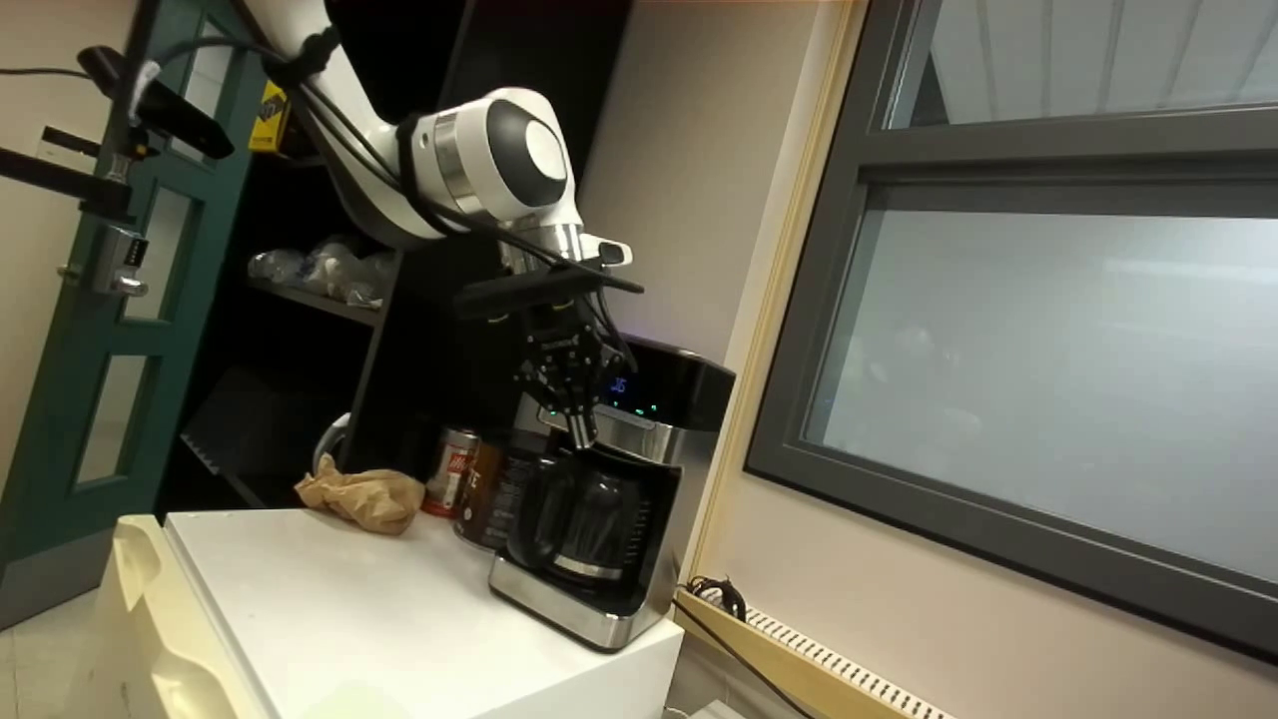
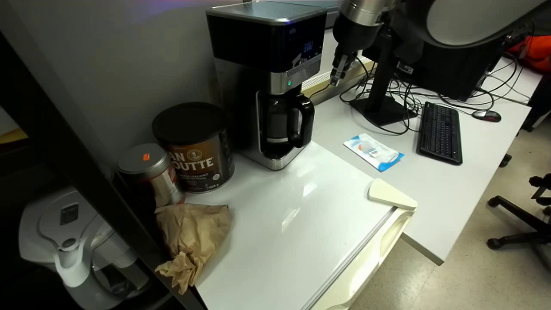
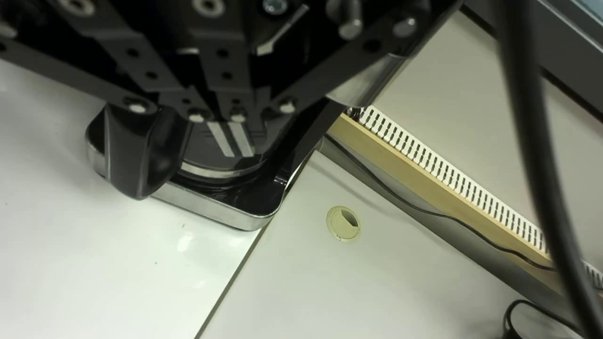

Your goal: Press the button on the coffee machine

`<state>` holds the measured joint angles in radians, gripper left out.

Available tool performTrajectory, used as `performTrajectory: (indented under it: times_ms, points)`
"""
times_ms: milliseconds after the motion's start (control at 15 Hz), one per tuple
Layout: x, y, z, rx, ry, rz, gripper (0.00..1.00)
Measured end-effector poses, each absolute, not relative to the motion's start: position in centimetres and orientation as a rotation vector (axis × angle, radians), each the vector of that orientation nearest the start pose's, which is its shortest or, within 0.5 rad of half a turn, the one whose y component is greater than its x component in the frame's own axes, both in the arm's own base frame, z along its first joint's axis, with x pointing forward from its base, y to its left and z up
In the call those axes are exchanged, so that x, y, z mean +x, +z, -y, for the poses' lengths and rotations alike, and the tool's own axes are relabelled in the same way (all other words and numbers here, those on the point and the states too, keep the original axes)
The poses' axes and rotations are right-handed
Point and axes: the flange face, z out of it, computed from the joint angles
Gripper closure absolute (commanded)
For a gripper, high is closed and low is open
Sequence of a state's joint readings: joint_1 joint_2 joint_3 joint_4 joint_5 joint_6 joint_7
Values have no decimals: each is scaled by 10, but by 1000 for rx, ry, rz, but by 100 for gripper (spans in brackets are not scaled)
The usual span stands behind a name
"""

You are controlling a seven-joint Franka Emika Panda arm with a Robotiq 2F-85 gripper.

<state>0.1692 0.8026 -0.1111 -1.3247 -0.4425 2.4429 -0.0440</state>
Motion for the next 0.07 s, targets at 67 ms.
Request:
performTrajectory:
  times_ms: [67]
  points:
    - [761, 289, -68, -3420, -553, 817, 100]
